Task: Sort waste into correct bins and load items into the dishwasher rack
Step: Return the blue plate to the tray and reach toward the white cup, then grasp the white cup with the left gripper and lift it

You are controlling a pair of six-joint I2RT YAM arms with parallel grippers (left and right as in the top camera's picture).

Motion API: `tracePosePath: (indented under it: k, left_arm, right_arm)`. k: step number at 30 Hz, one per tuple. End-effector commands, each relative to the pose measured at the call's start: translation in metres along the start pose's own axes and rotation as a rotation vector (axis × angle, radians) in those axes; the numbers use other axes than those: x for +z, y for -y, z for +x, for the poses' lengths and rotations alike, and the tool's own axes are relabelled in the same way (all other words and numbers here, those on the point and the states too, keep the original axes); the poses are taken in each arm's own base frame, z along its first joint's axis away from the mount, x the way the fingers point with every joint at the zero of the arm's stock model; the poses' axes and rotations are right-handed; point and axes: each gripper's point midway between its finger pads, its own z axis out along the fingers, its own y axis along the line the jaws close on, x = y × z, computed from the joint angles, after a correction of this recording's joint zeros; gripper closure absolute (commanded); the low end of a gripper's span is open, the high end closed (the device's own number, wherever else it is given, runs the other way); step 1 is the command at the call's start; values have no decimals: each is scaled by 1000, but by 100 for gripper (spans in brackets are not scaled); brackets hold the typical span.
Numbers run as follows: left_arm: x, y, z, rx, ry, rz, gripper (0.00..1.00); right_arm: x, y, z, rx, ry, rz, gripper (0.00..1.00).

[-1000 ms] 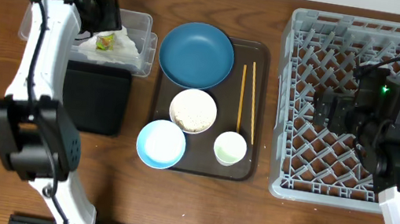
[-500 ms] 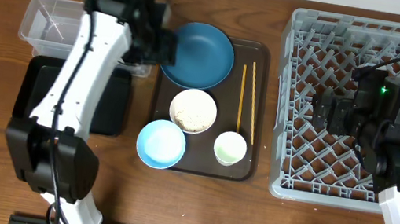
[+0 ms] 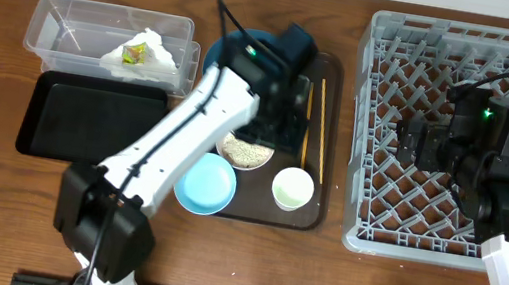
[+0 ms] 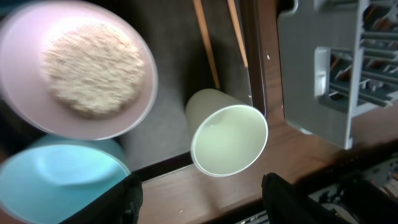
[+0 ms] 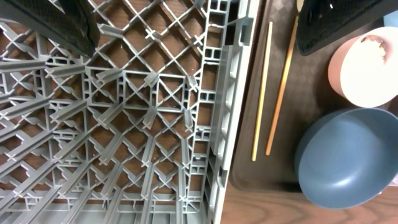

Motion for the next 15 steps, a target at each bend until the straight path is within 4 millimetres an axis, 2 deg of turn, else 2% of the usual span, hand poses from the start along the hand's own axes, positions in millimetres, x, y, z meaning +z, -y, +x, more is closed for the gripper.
tracePosePath:
  k: [1,7,12,15]
  left_arm:
    - [24,-5,10,-59,-18,-62,36]
    - [61,-5,22,-54,-35,-78,40]
    - [68,-9,28,-59,-52,-86,50]
    - [73,-8,30,-46,-56,-91,51]
  right_arm:
    - [-1,-5,-4,-16,5,-15,1]
    - [0,-5,-3,-15,0,-14,1]
    - [0,-5,0,-13,-15,-14,1]
    - [0,-5,0,-13,-16,-14,1]
